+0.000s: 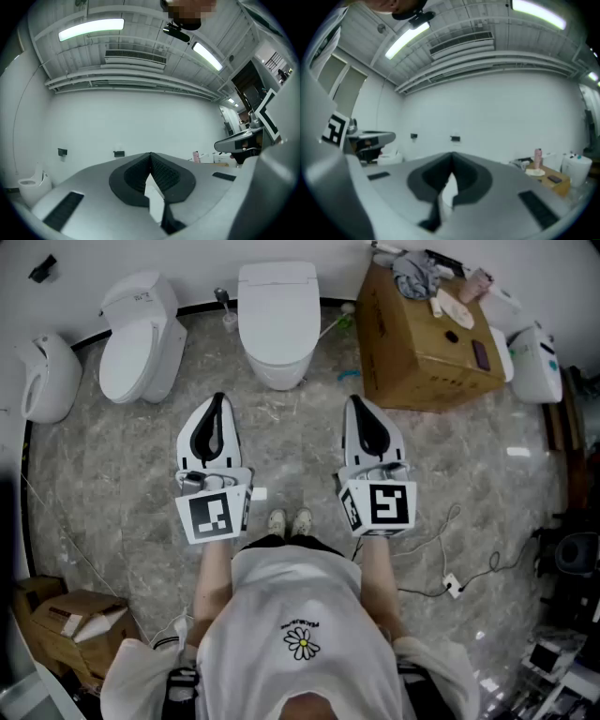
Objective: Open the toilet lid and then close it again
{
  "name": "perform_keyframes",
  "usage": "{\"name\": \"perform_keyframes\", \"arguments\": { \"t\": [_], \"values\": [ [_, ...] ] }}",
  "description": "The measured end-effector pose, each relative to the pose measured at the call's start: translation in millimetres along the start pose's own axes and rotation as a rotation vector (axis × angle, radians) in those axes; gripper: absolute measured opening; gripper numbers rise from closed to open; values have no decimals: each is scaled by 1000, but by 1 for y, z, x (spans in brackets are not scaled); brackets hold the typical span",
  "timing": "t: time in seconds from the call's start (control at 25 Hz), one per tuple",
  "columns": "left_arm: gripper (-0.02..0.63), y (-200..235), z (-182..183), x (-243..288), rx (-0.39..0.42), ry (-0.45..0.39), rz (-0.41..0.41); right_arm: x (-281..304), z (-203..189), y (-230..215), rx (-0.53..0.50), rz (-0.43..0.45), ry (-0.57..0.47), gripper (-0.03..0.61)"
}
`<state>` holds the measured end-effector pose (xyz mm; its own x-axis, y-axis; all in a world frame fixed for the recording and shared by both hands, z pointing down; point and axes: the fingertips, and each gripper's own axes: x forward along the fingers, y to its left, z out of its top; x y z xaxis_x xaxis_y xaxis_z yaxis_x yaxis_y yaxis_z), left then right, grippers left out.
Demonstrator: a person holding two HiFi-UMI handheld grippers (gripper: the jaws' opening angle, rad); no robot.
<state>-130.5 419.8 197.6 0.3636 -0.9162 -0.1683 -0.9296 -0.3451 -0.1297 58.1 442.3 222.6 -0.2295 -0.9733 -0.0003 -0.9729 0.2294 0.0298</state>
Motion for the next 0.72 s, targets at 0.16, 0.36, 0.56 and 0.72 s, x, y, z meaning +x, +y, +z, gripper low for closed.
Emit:
{"name": "perform_keyframes", "arguments": {
  "t": [0.16, 0.36, 0.56, 0.72],
  "values": [
    [25, 2, -8, -1, -7, 22, 9, 1, -6, 0, 16, -3, 4, 29],
    [25, 3, -15, 0, -28, 45, 33, 2, -18, 0, 19, 20, 20, 29],
    [25, 0, -20, -1, -19, 67, 51, 3, -26, -2, 54, 78, 24, 29],
    [26, -3, -27, 1, -24, 69, 66, 10, -41, -7, 29, 95, 54, 29]
  ]
}}
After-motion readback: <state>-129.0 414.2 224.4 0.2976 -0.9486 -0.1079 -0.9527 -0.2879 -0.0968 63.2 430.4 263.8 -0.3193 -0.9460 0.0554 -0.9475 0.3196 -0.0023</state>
